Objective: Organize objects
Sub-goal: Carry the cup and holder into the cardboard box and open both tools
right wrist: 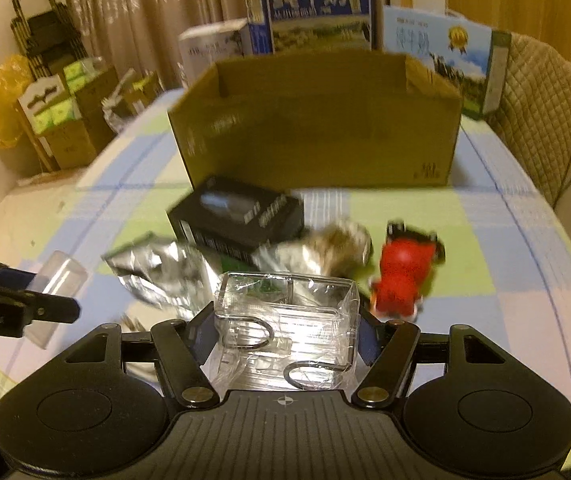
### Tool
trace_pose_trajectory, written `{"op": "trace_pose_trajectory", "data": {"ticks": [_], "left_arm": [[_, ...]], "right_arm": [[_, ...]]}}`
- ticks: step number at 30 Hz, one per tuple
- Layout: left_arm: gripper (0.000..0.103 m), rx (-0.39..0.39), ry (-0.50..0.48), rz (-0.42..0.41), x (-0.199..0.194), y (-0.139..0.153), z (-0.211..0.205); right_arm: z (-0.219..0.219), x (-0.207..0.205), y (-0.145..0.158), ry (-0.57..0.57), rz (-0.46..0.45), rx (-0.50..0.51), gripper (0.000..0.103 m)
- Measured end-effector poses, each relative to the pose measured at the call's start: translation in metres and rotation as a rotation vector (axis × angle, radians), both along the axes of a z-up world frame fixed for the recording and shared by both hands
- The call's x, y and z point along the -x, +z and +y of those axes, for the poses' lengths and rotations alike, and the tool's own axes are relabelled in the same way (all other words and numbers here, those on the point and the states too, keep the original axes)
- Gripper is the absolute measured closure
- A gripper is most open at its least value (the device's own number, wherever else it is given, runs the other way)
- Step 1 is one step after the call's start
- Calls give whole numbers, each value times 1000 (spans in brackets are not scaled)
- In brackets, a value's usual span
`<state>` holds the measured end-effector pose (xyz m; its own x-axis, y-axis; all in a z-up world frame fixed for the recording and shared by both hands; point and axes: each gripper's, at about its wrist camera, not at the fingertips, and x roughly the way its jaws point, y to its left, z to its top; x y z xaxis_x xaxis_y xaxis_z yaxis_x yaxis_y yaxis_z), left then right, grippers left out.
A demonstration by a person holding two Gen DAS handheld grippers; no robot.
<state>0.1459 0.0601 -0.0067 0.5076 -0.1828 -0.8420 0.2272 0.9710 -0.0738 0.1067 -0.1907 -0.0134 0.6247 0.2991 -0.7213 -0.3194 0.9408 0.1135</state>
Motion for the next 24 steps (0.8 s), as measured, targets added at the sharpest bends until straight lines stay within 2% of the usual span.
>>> {"op": "trace_pose_trajectory", "data": {"ticks": [6,13,18,24], "left_arm": [[56,40,-5,-71,-37,46,-17],[56,28,-22,-155,-110,89,-48],[56,9,-16,-167,-169,93,-68],[56,2,-4,-146,-219,78,-81]], "right_arm": [[-4,-35,44,42,-56,-16,39],[-17,-121,85,51,-124,19,39],[-23,-194,86,20,-90,1,39],[-18,-252,80,10,-62,7,39]]}}
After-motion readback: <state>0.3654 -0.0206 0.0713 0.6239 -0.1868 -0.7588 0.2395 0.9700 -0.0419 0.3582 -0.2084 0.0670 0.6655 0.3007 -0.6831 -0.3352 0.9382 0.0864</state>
